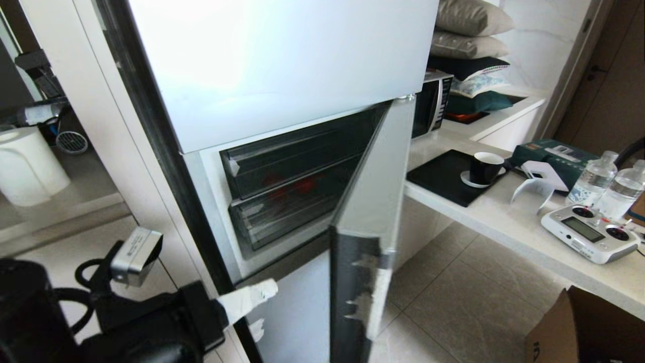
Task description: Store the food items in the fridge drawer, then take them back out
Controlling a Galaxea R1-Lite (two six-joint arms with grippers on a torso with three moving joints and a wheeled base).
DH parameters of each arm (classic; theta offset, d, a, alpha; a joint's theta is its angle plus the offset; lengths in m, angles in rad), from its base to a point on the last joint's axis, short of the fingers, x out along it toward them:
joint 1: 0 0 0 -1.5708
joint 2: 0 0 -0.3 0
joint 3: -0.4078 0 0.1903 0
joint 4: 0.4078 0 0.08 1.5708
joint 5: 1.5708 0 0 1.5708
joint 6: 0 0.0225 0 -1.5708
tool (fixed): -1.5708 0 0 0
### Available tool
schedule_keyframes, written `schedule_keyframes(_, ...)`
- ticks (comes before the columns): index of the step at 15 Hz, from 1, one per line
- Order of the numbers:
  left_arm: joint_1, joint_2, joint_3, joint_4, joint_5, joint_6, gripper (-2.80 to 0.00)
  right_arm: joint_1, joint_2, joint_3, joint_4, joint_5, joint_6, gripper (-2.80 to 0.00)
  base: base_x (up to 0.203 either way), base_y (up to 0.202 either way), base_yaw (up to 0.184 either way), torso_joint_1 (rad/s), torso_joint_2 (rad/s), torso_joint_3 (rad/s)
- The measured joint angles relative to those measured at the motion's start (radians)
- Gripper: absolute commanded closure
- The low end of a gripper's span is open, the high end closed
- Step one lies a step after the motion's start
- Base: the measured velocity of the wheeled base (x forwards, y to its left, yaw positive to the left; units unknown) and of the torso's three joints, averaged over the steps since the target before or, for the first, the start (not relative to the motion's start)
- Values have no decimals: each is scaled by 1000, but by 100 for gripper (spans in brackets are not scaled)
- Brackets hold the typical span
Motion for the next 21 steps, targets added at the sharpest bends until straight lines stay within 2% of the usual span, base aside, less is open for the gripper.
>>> schedule_keyframes(2, 1, -60, 74, 2, -60, 126, 0, 0, 0, 0, 0, 0, 0, 0, 0, 0, 0, 0, 0, 0)
schedule_keyframes(4, 34, -106, 105, 2, -52, 234, 0, 0, 0, 0, 0, 0, 0, 0, 0, 0, 0, 0, 0, 0)
schedule_keyframes(6, 124, -161, 108, 14, -39, 332, 0, 0, 0, 0, 0, 0, 0, 0, 0, 0, 0, 0, 0, 0)
schedule_keyframes(8, 247, -229, 106, 53, -35, 470, 0, 1, 0, 0, 0, 0, 0, 0, 0, 0, 0, 0, 0, 0)
schedule_keyframes(10, 360, -333, 101, 125, -28, 620, 0, 0, 0, 0, 0, 0, 0, 0, 0, 0, 0, 0, 0, 0)
schedule_keyframes(12, 452, -471, 97, 239, 20, 755, 0, 0, 0, 0, 0, 0, 0, 0, 0, 0, 0, 0, 0, 0)
schedule_keyframes(15, 582, -714, 163, 451, 115, 854, 0, 0, 0, 0, 0, 0, 0, 0, 0, 0, 0, 0, 0, 0)
schedule_keyframes(17, 644, -856, 251, 557, 128, 887, 0, 0, 0, 0, 0, 0, 2, 0, 0, 0, 0, 0, 0, 0)
schedule_keyframes(18, 668, -903, 294, 599, 103, 896, 0, 0, 0, 0, 0, 0, 2, 0, 0, 0, 0, 0, 0, 0)
schedule_keyframes(20, 692, -944, 331, 691, -36, 920, 0, 0, 0, 0, 0, 0, 3, 0, 0, 0, 0, 0, 0, 0)
schedule_keyframes(21, 698, -951, 331, 743, -82, 934, 0, 0, 0, 0, 0, -1, 3, 0, 0, 0, 0, 0, 0, 0)
